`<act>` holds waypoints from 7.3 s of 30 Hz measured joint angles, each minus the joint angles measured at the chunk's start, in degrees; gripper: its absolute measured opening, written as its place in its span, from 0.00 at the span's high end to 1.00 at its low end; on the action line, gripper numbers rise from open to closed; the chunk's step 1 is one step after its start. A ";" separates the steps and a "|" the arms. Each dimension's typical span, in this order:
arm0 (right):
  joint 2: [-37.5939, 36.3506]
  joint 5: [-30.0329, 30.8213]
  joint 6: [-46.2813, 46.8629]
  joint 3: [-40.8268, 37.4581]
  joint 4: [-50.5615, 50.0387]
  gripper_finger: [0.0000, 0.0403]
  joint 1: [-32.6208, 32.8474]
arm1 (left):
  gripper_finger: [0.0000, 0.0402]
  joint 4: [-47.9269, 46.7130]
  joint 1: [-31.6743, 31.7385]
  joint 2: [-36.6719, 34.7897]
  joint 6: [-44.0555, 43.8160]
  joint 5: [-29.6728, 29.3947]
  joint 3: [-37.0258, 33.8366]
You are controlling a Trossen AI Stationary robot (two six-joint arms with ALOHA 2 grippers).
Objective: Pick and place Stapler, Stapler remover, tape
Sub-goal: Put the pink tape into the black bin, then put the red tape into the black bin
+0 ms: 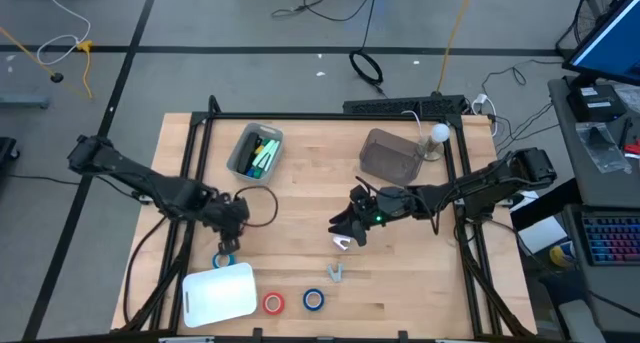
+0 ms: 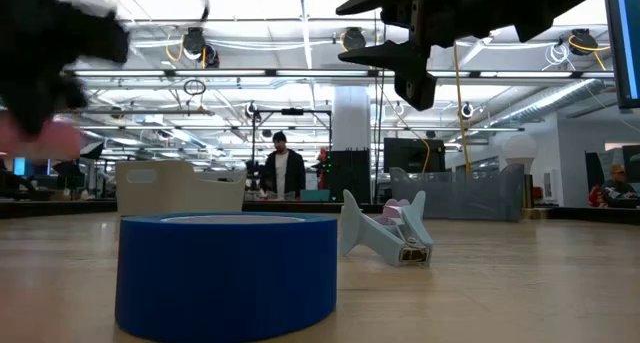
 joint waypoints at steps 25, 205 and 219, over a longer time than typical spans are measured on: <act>-0.07 6.23 -40.47 0.00 30.16 0.54 -0.33 | 0.90 49.94 9.64 -4.25 11.45 0.07 11.72; -10.47 8.72 -31.53 3.26 -75.08 0.75 -40.50 | 0.58 36.31 29.71 -14.00 13.13 -3.33 -10.75; -24.22 -10.66 -24.65 3.23 -62.83 0.77 -35.92 | 0.58 37.43 28.28 -13.98 12.53 -1.84 -10.75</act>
